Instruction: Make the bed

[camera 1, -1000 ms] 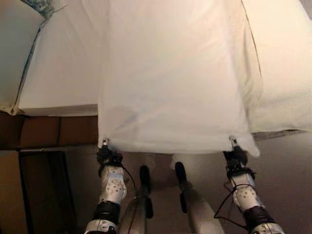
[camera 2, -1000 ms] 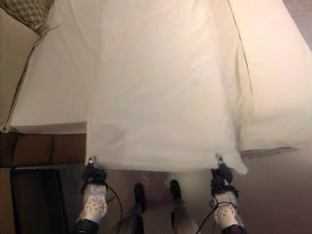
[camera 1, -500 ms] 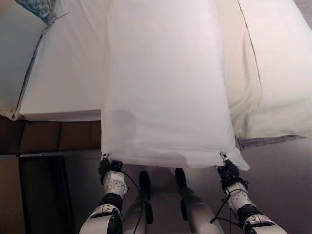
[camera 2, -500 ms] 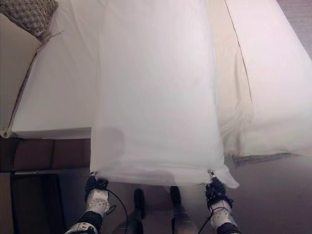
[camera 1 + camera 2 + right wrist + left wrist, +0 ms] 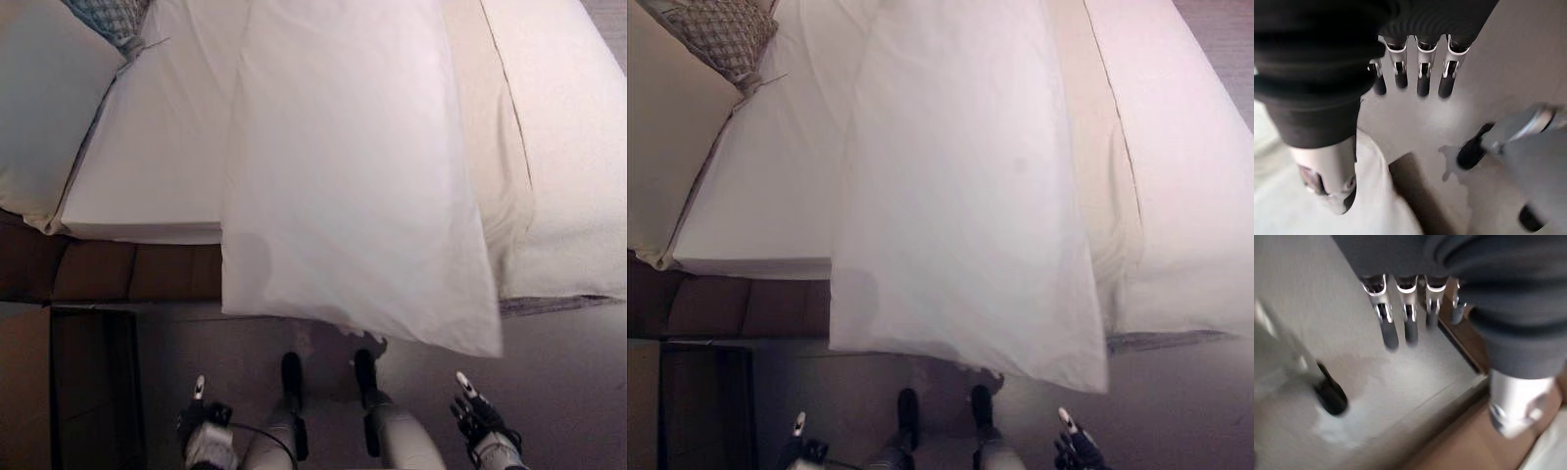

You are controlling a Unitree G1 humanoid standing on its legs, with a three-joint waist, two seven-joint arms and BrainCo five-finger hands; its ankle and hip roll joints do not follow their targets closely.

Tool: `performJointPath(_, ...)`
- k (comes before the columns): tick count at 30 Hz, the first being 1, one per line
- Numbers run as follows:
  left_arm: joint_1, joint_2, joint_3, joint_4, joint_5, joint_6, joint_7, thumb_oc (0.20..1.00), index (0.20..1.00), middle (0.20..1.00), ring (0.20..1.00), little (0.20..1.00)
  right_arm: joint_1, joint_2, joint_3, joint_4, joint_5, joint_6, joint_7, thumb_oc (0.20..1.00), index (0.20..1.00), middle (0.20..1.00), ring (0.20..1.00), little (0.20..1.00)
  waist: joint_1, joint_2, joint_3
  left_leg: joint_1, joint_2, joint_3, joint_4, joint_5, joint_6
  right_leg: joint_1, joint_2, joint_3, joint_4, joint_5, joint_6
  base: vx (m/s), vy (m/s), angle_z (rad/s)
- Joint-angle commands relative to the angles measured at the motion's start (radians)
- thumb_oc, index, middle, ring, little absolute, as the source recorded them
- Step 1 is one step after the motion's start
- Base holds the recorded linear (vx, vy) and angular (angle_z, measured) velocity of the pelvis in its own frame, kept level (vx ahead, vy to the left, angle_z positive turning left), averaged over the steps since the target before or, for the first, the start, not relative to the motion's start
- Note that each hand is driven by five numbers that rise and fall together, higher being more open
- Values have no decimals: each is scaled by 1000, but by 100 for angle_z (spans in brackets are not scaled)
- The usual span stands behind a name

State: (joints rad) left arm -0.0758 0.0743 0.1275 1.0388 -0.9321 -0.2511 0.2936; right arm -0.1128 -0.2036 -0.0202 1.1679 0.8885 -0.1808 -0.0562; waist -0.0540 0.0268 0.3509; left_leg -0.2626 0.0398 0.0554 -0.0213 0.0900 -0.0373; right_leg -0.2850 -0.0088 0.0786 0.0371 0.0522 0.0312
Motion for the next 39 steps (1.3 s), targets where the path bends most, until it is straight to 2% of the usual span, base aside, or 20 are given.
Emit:
performJointPath(1,37,52,-89,-117,93,19,-147,1000,1000,1000,1000,1000,83,-15,51,-181,-65,-40,26,1000,1000,1000,1000,1000,-2,-27,-39,-76,9,2,95,-38,-25,-39,-115,13,3,30,121,0,0,0)
performJointPath(2,37,52,-89,-117,93,19,-147,1000,1000,1000,1000,1000,83,-15,51,-181,-65,-40,26,1000,1000,1000,1000,1000,-2,-27,-39,-76,9,2,95,-38,-25,-39,-115,13,3,30,121,0,0,0)
performJointPath(3,87,68,-152,-227,50,64,-288,1000,1000,1000,1000,1000,115,-19,60,-283,-42,-47,55,1000,1000,1000,1000,1000,-3,-24,-40,-76,8,-1,95,-37,-23,-38,-116,10,4,28,123,0,0,0)
performJointPath(4,87,68,-153,-227,50,64,-289,1000,1000,1000,1000,1000,115,-19,60,-283,-42,-47,55,1000,1000,1000,1000,1000,-4,-24,-40,-76,8,-1,95,-37,-23,-38,-116,10,4,28,123,0,0,0)
performJointPath(5,98,91,-183,-285,56,62,-349,1000,1000,1000,1000,1000,129,-26,83,-363,-53,-52,78,1000,1000,1000,1000,1000,-4,-23,-39,-72,7,-4,93,-38,-24,-36,-115,9,5,25,123,0,0,0)
performJointPath(7,102,101,-197,-315,58,58,-360,1000,1000,1000,1000,1000,135,-28,93,-401,-50,-54,92,1000,1000,1000,1000,1000,-4,-24,-44,-76,7,-5,92,-37,-24,-41,-114,11,6,25,123,0,0,0)
performJointPath(8,97,123,-223,-345,115,49,-369,1000,1000,1000,1000,1000,134,-40,106,-428,-66,-58,102,1000,1000,1000,1000,1000,-5,-24,-45,-78,7,-4,92,-37,-25,-44,-114,12,7,25,124,0,0,0)
performJointPath(11,58,163,-277,-403,162,31,-410,1000,1000,1000,1000,1000,113,-61,145,-528,-80,-75,129,1000,1000,1000,1000,1000,-8,-28,-45,-85,7,-1,101,-41,-26,-54,-111,17,15,22,125,0,0,0)
performJointPath(15,-36,194,-341,-466,172,12,-451,1000,1000,1000,1000,1000,34,-94,196,-628,-95,-87,160,1000,1000,1000,1000,1000,-10,-33,-40,-102,5,3,115,-43,-28,-76,-100,28,35,18,121,-22,-3,0)
performJointPath(16,-96,215,-380,-493,197,3,-473,1000,1000,1000,1000,1000,-22,-120,225,-657,-91,-83,202,1000,1000,1000,1000,1000,-12,-31,-35,-119,5,-1,124,-44,-28,-95,-94,30,50,13,119,-45,-10,0)
performJointPath(18,-166,220,-409,-492,204,-3,-473,1000,1000,1000,1000,1000,-99,-138,263,-646,-92,-74,228,1000,1000,1000,1000,1000,-11,-30,-23,-141,5,-3,143,-46,-29,-122,-88,32,71,9,115,-70,-11,0)
performJointPath(20,-167,220,-409,-492,204,-3,-473,1000,1000,1000,1000,1000,-100,-139,263,-646,-92,-74,228,1000,1000,1000,1000,1000,-11,-30,-23,-142,5,-3,144,-47,-29,-123,-88,32,71,8,115,-69,-14,-2)
performJointPath(25,-486,261,-524,-386,227,11,-505,1000,1000,1000,1000,1000,-414,-189,432,-576,-41,19,357,1000,1000,1000,1000,1000,-7,-28,36,-281,3,-13,279,-69,-40,-274,-63,22,228,-25,106,-134,-24,0)
performJointPath(27,-561,266,-535,-347,223,8,-500,1000,1000,1000,1000,1000,-479,-191,467,-558,-24,39,396,1000,1000,1000,1000,1000,-9,-25,36,-346,4,-18,333,-79,-43,-334,-64,16,289,-41,103,-117,-15,9)
performJointPath(28,-652,278,-560,-312,233,3,-487,1000,1000,1000,1000,1000,-569,-201,503,-513,-24,56,404,1000,1000,1000,1000,1000,-12,-22,34,-398,4,-25,380,-94,-43,-393,-65,8,348,-60,102,-84,-8,13)
performJointPath(29,-654,278,-559,-311,232,3,-488,1000,1000,1000,1000,1000,-570,-201,503,-512,-24,56,404,1000,1000,1000,1000,1000,-13,-22,33,-401,4,-25,383,-95,-43,-396,-65,7,351,-61,102,-86,-9,11)
performJointPath(33,-824,311,-597,-260,226,-7,-456,1000,1000,1000,1000,1000,-767,-194,540,-417,-17,57,366,1000,1000,1000,1000,1000,-7,-24,50,-548,16,-28,512,-119,-52,-542,-72,-4,455,-67,101,-97,15,13)
performJointPath(35,-857,322,-609,-248,221,-5,-459,1000,1000,1000,1000,1000,-808,-191,549,-396,-7,65,364,1000,1000,1000,1000,1000,-5,-25,48,-595,21,-29,557,-130,-50,-586,-73,-7,489,-74,99,-53,23,-5)
performJointPath(36,-933,358,-649,-222,231,0,-471,1000,1000,1000,1000,1000,-900,-194,585,-341,0,77,361,1000,1000,1000,1000,1000,-3,-27,64,-643,23,-35,609,-148,-47,-633,-75,-10,543,-90,97,-47,34,-15)
performJointPath(39,-1067,400,-689,-136,185,33,-513,1000,1000,1000,1000,1000,-1041,-201,641,-243,35,115,376,1000,1000,1000,1000,1000,-4,-28,69,-738,27,-39,685,-167,-50,-729,-73,-8,613,-104,92,-38,31,-10)
